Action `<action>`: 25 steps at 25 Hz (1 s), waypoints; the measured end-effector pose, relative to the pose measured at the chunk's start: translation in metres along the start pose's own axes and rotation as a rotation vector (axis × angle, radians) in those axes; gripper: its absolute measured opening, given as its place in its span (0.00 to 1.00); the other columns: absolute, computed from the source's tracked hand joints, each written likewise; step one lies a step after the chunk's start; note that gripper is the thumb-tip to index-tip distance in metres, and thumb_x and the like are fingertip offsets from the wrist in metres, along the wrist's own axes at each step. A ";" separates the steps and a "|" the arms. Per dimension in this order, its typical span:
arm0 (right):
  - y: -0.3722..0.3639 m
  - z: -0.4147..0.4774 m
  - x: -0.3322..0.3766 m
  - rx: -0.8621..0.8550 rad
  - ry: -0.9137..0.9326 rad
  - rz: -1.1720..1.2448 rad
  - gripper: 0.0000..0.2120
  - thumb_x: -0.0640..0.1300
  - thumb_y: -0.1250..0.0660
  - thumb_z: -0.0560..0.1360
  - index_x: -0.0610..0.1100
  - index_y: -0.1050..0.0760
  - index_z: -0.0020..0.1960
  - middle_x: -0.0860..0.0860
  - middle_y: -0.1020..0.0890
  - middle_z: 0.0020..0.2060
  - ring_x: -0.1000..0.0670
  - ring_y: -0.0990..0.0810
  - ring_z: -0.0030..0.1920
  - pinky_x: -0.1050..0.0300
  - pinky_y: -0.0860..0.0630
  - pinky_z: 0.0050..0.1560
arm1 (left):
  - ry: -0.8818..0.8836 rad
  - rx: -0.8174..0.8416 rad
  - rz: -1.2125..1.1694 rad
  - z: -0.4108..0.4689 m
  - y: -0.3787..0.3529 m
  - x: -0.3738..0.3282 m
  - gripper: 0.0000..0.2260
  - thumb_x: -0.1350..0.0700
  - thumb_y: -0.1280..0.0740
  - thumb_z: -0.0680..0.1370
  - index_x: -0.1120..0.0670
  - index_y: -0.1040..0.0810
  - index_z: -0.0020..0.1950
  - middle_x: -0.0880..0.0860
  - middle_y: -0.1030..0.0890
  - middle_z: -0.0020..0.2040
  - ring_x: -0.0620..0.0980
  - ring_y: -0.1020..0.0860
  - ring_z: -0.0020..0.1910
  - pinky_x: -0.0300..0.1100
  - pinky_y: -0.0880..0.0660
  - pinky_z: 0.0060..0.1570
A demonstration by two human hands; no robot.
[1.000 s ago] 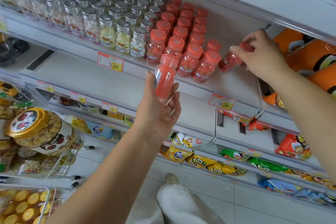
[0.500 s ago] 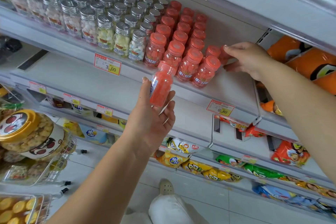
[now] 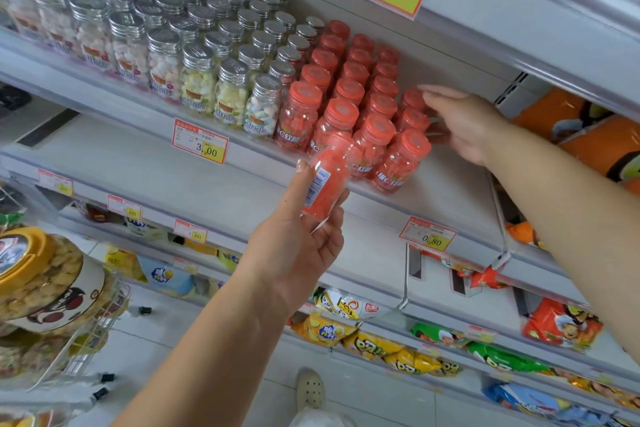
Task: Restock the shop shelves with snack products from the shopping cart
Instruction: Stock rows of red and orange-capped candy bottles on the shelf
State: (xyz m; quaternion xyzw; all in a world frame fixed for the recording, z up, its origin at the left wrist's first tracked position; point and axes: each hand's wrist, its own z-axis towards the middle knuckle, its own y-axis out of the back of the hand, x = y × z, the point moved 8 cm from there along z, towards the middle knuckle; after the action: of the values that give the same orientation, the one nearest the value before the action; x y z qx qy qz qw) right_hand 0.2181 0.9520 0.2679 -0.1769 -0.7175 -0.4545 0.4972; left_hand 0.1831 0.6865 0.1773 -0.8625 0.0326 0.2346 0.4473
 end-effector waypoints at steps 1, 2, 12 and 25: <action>0.008 -0.005 0.012 -0.099 0.106 -0.134 0.13 0.46 0.40 0.82 0.49 0.24 0.64 0.55 0.19 0.50 0.54 0.22 0.48 0.63 0.28 0.48 | -0.006 0.015 0.000 0.001 -0.003 -0.002 0.20 0.41 0.33 0.77 0.56 0.18 0.57 0.53 0.15 0.49 0.43 0.22 0.33 0.37 0.29 0.46; 0.015 -0.017 0.030 -0.203 0.234 -0.268 0.13 0.47 0.40 0.82 0.48 0.23 0.64 0.56 0.20 0.52 0.58 0.24 0.50 0.68 0.30 0.49 | -0.014 0.028 0.001 0.002 -0.006 -0.005 0.18 0.42 0.33 0.77 0.56 0.17 0.55 0.53 0.15 0.49 0.43 0.23 0.33 0.36 0.29 0.46; -0.047 -0.116 0.087 0.530 0.394 -0.080 0.19 0.45 0.34 0.73 0.50 0.25 0.64 0.54 0.16 0.50 0.57 0.18 0.49 0.66 0.24 0.47 | -0.128 0.116 0.292 -0.001 -0.049 -0.040 0.18 0.38 0.35 0.77 0.52 0.18 0.53 0.51 0.15 0.44 0.43 0.25 0.33 0.34 0.26 0.33; -0.008 0.020 0.068 -0.238 0.160 -0.159 0.11 0.60 0.35 0.74 0.53 0.21 0.46 0.55 0.19 0.52 0.54 0.21 0.55 0.53 0.27 0.63 | -0.495 0.004 0.324 -0.002 -0.034 -0.112 0.09 0.53 0.36 0.82 0.54 0.21 0.59 0.52 0.13 0.50 0.49 0.19 0.41 0.40 0.20 0.40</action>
State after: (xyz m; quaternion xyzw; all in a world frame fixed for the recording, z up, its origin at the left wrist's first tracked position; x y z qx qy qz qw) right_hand 0.1710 0.9513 0.3215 -0.1405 -0.6286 -0.5867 0.4907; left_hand 0.0935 0.6886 0.2528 -0.7615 0.0604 0.5063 0.4002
